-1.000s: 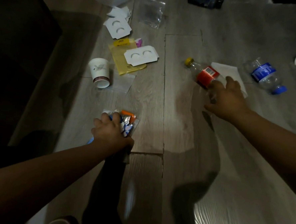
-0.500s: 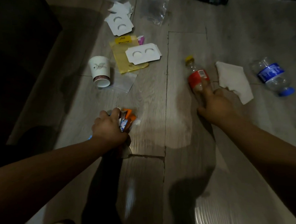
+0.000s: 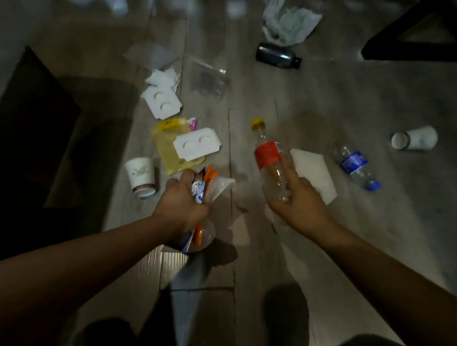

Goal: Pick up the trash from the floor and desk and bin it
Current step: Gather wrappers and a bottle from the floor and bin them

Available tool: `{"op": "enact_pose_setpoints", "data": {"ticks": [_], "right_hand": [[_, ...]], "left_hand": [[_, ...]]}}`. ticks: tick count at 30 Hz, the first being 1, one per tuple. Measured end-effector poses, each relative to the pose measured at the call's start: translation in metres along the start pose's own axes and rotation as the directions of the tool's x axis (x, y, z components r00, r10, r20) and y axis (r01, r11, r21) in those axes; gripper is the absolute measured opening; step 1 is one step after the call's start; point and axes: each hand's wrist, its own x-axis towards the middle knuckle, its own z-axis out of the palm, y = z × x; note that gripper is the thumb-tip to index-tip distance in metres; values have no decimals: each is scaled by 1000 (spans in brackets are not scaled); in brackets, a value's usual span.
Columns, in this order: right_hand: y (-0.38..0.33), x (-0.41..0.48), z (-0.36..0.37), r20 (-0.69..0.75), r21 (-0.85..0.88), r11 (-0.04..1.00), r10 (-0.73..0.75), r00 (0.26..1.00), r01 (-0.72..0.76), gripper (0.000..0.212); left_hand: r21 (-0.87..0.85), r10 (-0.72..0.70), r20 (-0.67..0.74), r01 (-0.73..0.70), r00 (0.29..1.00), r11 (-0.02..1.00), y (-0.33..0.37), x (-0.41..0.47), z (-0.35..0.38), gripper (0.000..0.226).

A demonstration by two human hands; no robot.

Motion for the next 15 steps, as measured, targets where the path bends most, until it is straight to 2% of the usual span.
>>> {"op": "enact_pose_setpoints", "data": {"ticks": [4, 9, 12, 15], "right_hand": [[-56, -36, -62, -37, 110, 989, 101, 994, -96, 95], [-154, -103, -167, -95, 277, 944, 212, 973, -179, 92], [-216, -147, -233, -120, 358, 912, 259, 958, -202, 94], [-276, -192, -305, -159, 367, 912, 254, 954, -182, 93]], "left_hand": [[-151, 31, -9, -32, 999, 988, 61, -32, -71, 62], [-230, 42, 2, -40, 999, 972, 152, -109, -182, 63], [-255, 47, 16, -42, 999, 966, 211, -157, -248, 65], [-273, 59, 11, -54, 998, 961, 271, -205, -313, 62]]}}
